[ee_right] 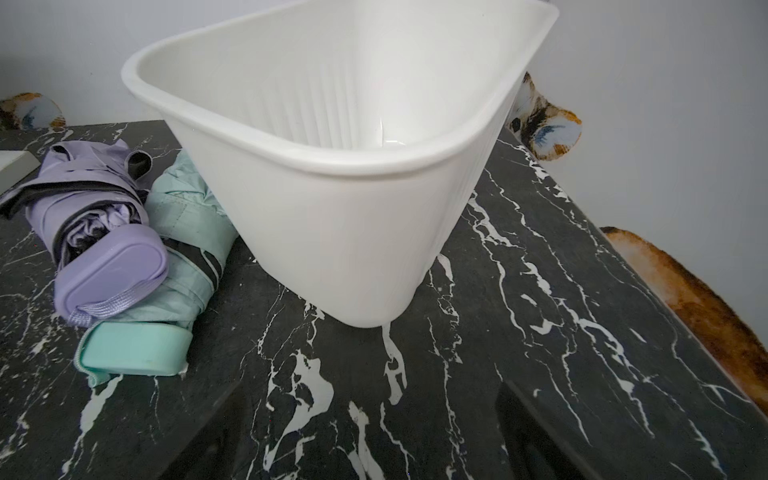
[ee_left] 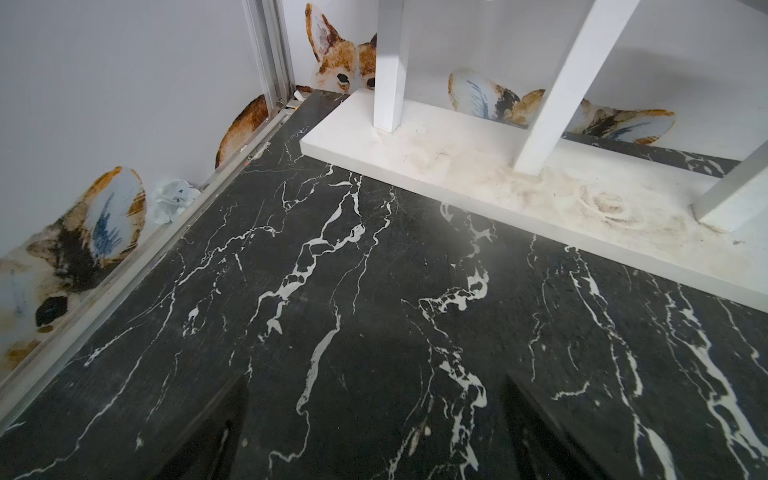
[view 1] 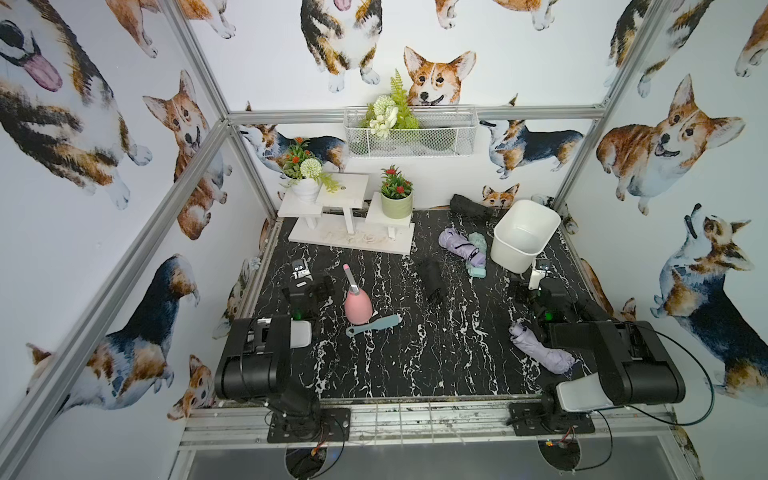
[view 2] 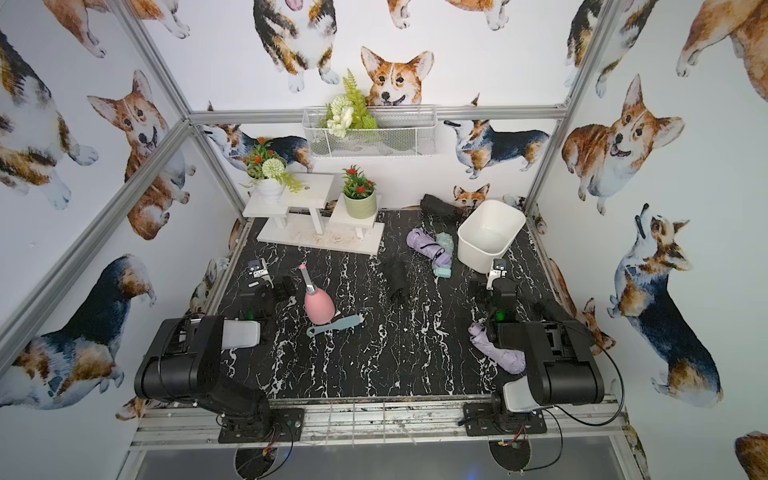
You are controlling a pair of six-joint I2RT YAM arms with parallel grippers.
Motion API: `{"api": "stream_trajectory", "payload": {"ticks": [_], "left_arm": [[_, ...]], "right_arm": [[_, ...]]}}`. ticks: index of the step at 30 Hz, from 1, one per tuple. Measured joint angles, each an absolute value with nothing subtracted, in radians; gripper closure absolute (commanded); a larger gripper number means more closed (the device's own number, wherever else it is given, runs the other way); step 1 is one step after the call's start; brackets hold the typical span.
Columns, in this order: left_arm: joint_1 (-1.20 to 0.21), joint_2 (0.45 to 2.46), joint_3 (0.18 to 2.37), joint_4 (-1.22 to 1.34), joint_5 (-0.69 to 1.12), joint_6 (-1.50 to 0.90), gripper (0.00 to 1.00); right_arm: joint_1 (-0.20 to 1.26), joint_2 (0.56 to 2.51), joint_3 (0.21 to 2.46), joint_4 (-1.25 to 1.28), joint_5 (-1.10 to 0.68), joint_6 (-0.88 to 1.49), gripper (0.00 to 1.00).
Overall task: Put the umbrella into the storage box
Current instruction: Adjust the storage box at the center of the board.
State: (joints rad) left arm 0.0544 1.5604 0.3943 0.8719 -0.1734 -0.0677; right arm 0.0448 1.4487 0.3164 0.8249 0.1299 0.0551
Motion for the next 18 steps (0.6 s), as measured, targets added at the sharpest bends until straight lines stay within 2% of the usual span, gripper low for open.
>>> {"api": "stream_trajectory", "payload": {"ticks": [18], "left_arm": [[0.054, 1.560, 0.394, 0.872, -0.173, -0.065, 0.00]], "right_arm": [[0.035, 1.449, 0.323, 0.823, 0.105, 0.056, 0.00]]}}
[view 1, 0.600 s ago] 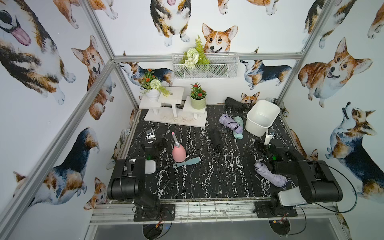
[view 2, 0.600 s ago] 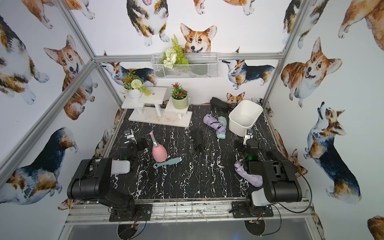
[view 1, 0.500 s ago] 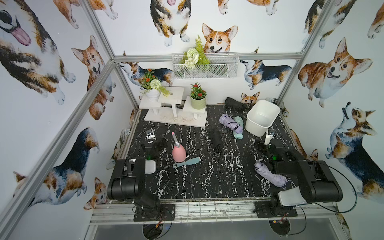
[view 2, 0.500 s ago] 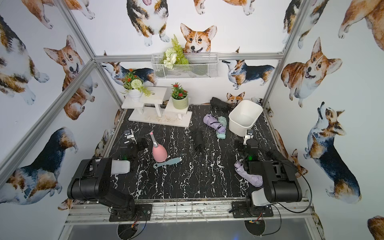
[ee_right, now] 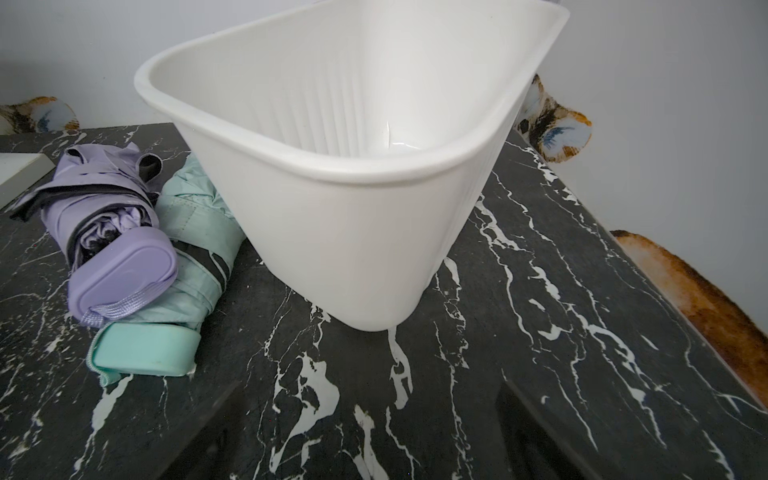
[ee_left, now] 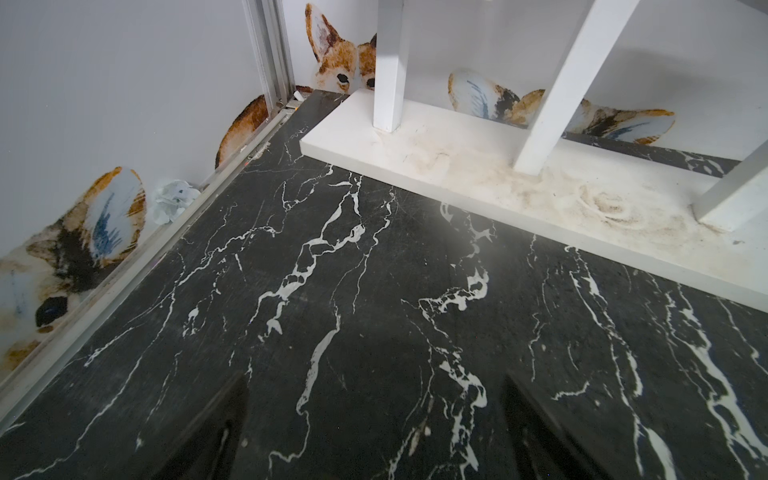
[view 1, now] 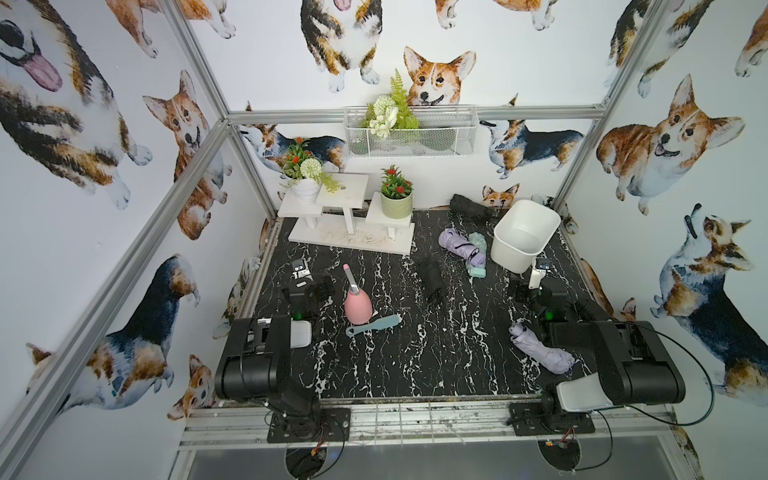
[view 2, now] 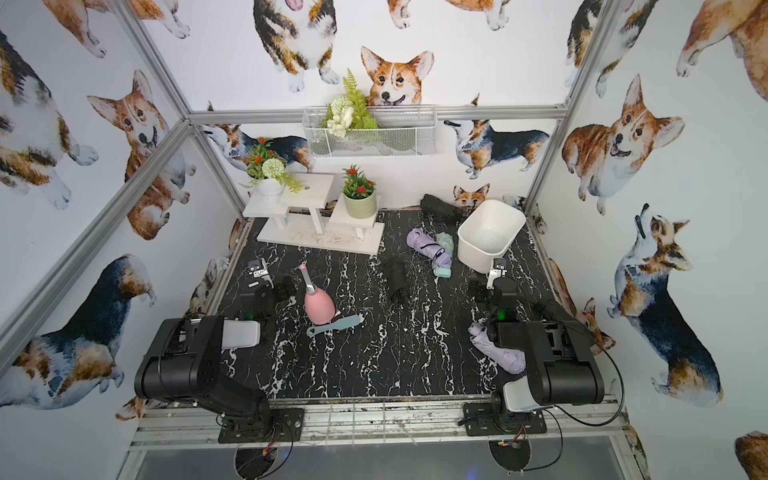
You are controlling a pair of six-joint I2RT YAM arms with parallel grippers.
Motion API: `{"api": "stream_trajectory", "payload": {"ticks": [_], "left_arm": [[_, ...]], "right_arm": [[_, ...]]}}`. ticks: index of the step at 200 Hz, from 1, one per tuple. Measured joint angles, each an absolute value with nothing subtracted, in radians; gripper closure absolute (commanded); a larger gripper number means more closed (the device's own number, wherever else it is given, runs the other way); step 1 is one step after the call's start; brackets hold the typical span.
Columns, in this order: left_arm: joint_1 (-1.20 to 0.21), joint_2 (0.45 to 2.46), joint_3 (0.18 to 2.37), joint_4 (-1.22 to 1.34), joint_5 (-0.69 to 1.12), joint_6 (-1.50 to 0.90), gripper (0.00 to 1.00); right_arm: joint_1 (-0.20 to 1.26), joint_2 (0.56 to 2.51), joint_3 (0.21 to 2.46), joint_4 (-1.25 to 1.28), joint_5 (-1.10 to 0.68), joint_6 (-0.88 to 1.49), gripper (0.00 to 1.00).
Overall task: Put the umbrella into the storage box
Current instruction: Adjust the storage box at the center of the board.
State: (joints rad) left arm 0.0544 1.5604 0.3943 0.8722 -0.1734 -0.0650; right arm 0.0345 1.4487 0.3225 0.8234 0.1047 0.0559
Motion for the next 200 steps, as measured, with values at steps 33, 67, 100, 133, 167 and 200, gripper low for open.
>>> {"api": "stream_trajectory", "payload": {"ticks": [33, 67, 100, 133, 167, 200], "left_arm": [[0.054, 1.560, 0.394, 0.872, -0.173, -0.065, 0.00], [0.054, 1.560, 0.394, 0.872, -0.173, -0.065, 0.00], [0.054, 1.560, 0.394, 0.873, -0.173, -0.065, 0.00], [0.054, 1.560, 0.394, 0.873, -0.173, -0.065, 0.00], [0.046, 1.542, 0.388, 0.862, -0.179, -0.057, 0.00], [-0.010, 1.379, 0.407, 0.779, -0.236, -0.030, 0.00]], "right_arm": [[0.033, 1.449, 0.323, 0.823, 0.104, 0.056, 0.00], [0.033, 1.449, 0.323, 0.823, 0.104, 0.056, 0.00], [0.033, 1.449, 0.322, 0.823, 0.104, 0.056, 0.00], [0.033, 1.449, 0.322, 0.823, 0.104, 0.056, 0.00], [0.033, 1.449, 0.323, 0.823, 0.104, 0.056, 0.00], [0.030, 1.357, 0.361, 0.706, 0.096, 0.056, 0.05]]}}
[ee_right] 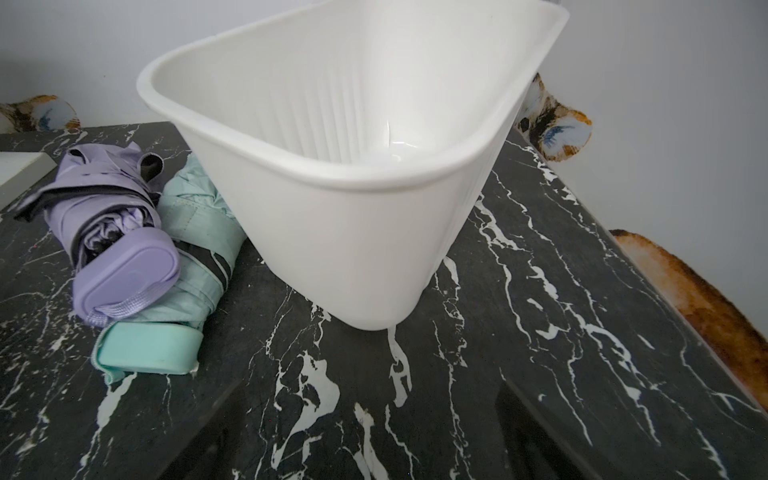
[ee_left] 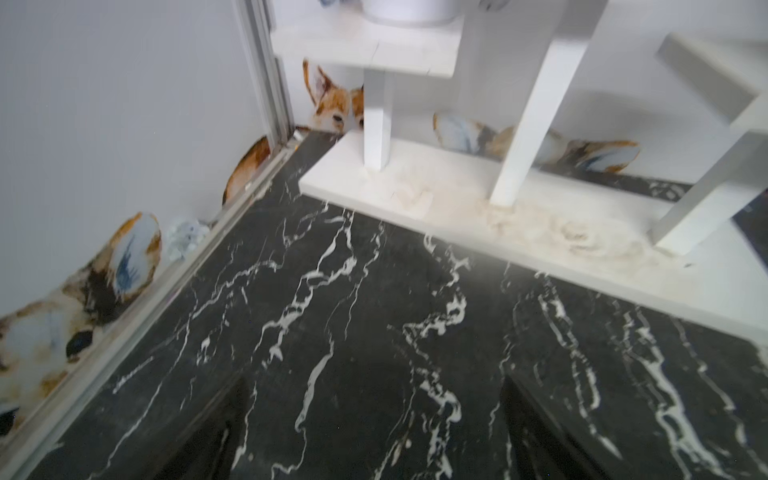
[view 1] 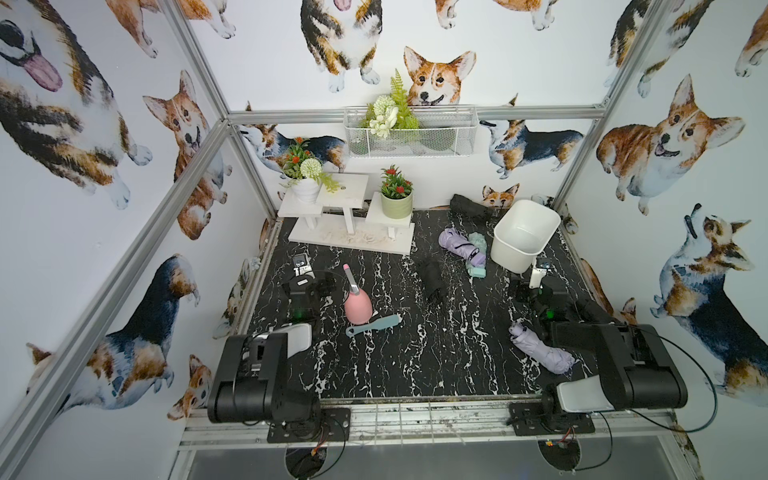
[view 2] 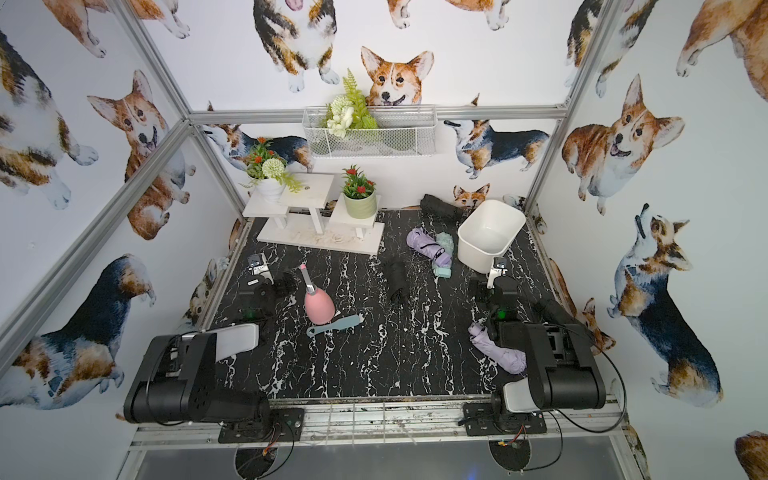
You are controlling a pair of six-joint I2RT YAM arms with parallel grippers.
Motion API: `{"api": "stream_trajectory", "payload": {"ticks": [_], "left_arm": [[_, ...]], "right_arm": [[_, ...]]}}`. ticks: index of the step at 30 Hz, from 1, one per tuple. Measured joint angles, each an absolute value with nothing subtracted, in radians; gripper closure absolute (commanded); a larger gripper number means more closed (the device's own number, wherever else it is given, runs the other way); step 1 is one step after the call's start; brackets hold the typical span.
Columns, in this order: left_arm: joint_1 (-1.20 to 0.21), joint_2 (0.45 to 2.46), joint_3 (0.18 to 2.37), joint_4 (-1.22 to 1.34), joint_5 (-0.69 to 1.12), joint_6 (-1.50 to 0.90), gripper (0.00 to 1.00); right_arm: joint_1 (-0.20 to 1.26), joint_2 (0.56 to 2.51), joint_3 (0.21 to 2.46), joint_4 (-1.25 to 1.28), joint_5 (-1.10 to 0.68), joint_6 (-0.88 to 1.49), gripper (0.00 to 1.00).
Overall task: Put the umbrella into the storage box
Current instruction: Adjust the storage box at the center of the board.
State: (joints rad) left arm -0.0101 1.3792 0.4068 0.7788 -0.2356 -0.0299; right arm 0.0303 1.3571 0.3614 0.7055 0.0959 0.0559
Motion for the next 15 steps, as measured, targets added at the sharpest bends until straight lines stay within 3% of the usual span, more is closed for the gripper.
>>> {"api": "stream_trajectory", "payload": {"ticks": [8, 15], "left_arm": [[-0.050, 1.092, 0.485, 0.442, -0.340, -0.022, 0.00], [-0.062, 0.901, 0.556, 0.146, -0.385, -0.120, 0.00]], "right_arm": [[0.060, 1.039, 0.403, 0.457, 0.097, 0.114, 0.12], [0.081, 0.933, 0.552, 0.162, 0.028, 0.218, 0.13]]}}
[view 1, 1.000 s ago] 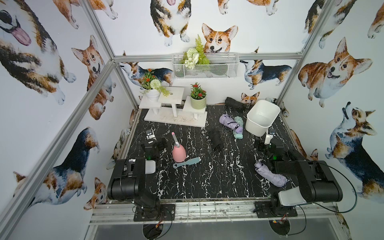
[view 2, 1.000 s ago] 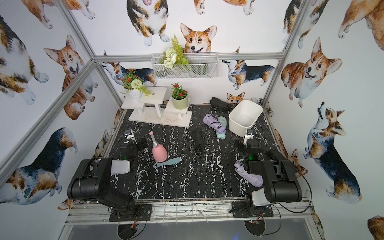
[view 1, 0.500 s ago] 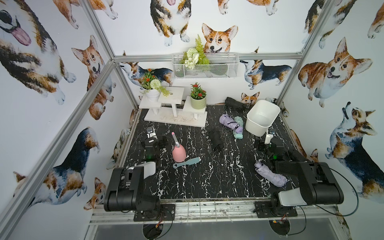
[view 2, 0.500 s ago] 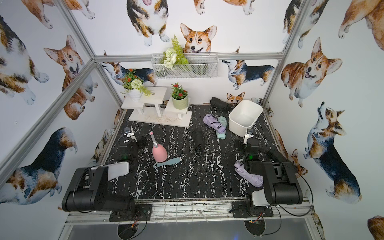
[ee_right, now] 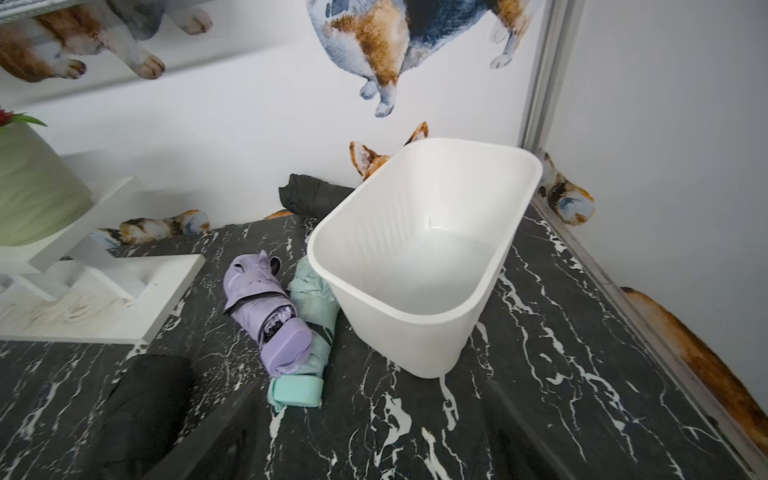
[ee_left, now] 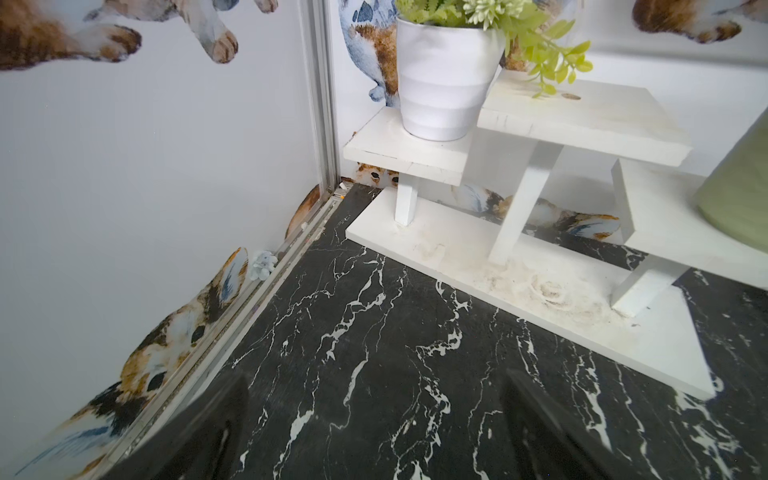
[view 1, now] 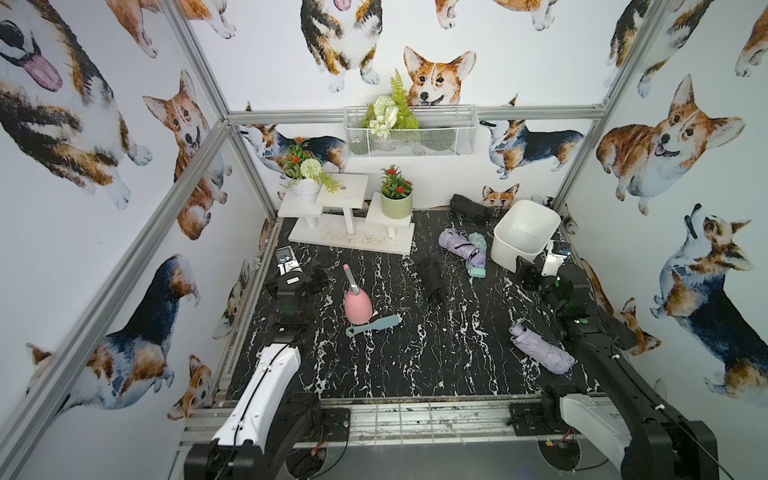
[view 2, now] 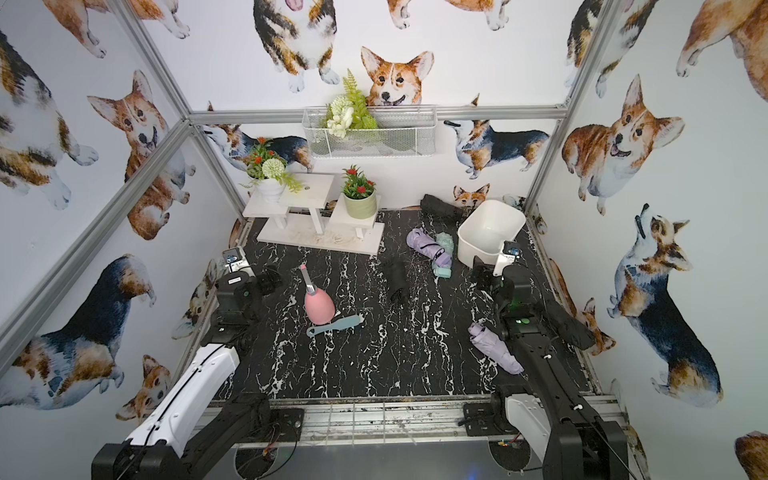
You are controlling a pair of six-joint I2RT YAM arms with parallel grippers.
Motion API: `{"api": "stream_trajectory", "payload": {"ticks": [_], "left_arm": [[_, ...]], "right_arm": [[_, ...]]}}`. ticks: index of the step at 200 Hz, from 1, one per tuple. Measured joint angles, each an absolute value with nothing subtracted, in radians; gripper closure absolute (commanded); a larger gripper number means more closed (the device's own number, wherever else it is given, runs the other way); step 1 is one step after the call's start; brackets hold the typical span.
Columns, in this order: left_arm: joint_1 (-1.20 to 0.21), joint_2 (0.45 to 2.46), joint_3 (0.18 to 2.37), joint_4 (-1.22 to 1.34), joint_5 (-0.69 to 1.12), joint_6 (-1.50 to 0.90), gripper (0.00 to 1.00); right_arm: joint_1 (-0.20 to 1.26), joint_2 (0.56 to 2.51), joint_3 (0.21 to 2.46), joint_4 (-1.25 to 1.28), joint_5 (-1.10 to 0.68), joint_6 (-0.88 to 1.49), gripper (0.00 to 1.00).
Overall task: Put the umbrella into the storage box
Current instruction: Adjust the storage box at the center of the board.
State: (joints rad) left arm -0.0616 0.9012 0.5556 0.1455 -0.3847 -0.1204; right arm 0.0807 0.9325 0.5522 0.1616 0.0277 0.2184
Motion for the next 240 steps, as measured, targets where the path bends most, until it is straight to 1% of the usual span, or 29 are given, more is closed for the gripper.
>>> {"api": "stream_trajectory", "payload": {"ticks": [28, 56, 83, 114, 161, 207, 211, 216, 232, 240], "left_arm": [[-0.077, 0.892, 0.649, 0.013, -0.345, -0.192, 0.02], [-0.118, 0.913, 0.755, -0.077, -0.263, -0.241, 0.03], [-0.171, 0.941, 0.850, -0.137, -0.185, -0.263, 0.03], [-0.239, 1.005, 0.950, -0.167, -0.117, -0.280, 0.03], [-0.355, 1.148, 1.072, -0.221, -0.049, -0.260, 0.06], [-0.423, 1.266, 1.198, -0.273, -0.027, -0.239, 0.07], [-0.427, 1.271, 1.202, -0.274, -0.024, -0.239, 0.07], [-0.430, 1.276, 1.207, -0.274, -0.023, -0.239, 0.07], [-0.439, 1.292, 1.221, -0.279, -0.018, -0.239, 0.07], [-0.442, 1.303, 1.229, -0.283, -0.016, -0.239, 0.07]], "right_arm": [[0.089, 0.949, 0.673, -0.009, -0.043, 0.265, 0.13], [0.104, 0.980, 0.748, -0.138, -0.105, 0.287, 0.10], [0.104, 1.026, 0.817, -0.233, -0.122, 0.303, 0.07], [0.097, 1.161, 0.992, -0.348, -0.091, 0.327, 0.07], [0.006, 1.341, 1.188, -0.499, -0.021, 0.366, 0.15], [-0.090, 1.502, 1.289, -0.583, -0.016, 0.371, 0.36], [-0.096, 1.513, 1.295, -0.588, -0.018, 0.371, 0.36], [-0.102, 1.526, 1.303, -0.595, -0.020, 0.371, 0.41], [-0.111, 1.568, 1.333, -0.608, -0.031, 0.372, 0.44], [-0.113, 1.591, 1.350, -0.610, -0.035, 0.371, 0.47]]}}
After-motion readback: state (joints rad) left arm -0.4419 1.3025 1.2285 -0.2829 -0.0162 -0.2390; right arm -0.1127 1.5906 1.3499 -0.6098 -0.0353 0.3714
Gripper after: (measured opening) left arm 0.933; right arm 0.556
